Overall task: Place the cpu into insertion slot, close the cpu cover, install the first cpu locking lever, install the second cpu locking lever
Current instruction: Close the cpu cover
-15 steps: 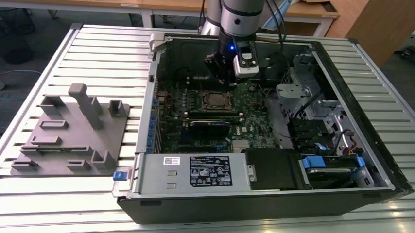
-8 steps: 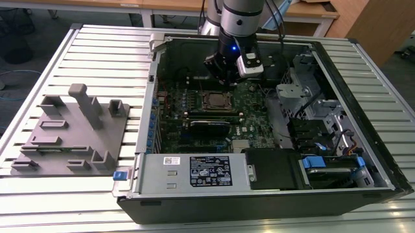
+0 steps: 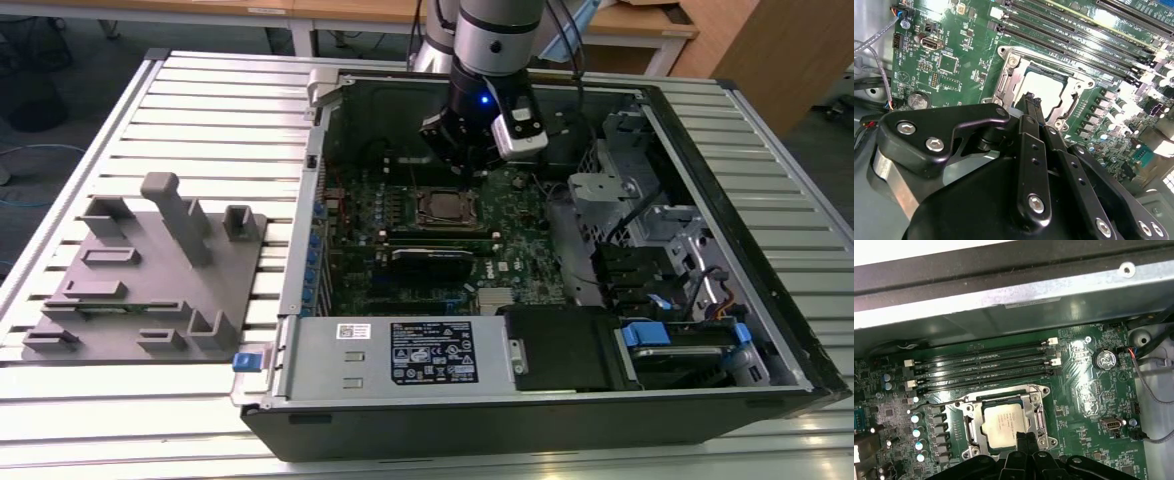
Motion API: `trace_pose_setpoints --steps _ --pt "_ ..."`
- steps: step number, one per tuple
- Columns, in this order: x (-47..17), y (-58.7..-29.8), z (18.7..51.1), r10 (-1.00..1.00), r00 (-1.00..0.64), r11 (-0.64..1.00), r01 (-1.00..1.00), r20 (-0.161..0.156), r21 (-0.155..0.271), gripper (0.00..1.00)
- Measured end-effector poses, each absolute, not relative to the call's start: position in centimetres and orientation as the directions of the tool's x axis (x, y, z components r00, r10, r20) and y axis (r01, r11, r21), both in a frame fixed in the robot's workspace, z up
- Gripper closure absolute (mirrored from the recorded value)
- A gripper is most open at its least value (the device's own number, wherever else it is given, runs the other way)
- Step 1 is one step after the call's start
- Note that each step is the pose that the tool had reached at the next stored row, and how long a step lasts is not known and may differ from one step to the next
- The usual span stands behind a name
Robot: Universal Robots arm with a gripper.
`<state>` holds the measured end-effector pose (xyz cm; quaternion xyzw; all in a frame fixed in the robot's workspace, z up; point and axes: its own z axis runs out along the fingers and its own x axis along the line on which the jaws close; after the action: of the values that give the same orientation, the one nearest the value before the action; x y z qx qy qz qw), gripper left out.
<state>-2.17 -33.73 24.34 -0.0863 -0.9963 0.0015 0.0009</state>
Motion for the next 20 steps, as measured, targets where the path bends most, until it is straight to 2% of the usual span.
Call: trace_pose_setpoints --steps 20 --pt "-2.17 -33.73 24.34 0.104 -0.995 0.995 0.104 0.002 -0.002 0.89"
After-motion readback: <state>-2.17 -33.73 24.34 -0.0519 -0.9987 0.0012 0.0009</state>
